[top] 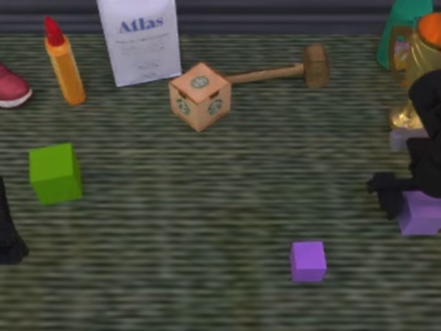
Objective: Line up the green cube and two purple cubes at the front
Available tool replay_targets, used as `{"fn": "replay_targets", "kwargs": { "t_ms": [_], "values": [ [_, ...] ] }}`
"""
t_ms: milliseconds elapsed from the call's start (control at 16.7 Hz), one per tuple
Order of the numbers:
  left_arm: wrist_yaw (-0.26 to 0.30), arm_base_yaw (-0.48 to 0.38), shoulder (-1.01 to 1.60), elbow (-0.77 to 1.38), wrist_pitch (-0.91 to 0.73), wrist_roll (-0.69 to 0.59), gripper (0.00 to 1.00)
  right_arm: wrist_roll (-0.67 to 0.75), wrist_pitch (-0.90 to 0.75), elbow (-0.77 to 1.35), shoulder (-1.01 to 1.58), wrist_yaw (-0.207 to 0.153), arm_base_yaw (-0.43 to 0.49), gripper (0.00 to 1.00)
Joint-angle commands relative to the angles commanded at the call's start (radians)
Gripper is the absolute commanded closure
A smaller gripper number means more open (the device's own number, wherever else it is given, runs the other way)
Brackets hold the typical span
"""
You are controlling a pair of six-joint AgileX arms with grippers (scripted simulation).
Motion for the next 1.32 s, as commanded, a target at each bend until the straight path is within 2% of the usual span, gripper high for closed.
{"fn": "replay_targets", "kwargs": {
  "t_ms": [240, 300, 900, 1320],
  "values": [
    [0.000, 0.000, 0.000, 0.000, 0.000, 0.000, 0.00, 0.000, 0.000, 0.000, 0.000, 0.000, 0.000, 0.98],
    [0.000, 0.000, 0.000, 0.000, 0.000, 0.000, 0.00, 0.000, 0.000, 0.000, 0.000, 0.000, 0.000, 1.00],
    [0.000, 0.000, 0.000, 0.000, 0.000, 0.000, 0.00, -0.002, -0.031, 0.023, -0.036, 0.004, 0.001, 1.00],
    [0.000, 0.000, 0.000, 0.000, 0.000, 0.000, 0.00, -0.005, -0.265, 0.139, -0.147, 0.003, 0.009, 1.00]
  ]
}}
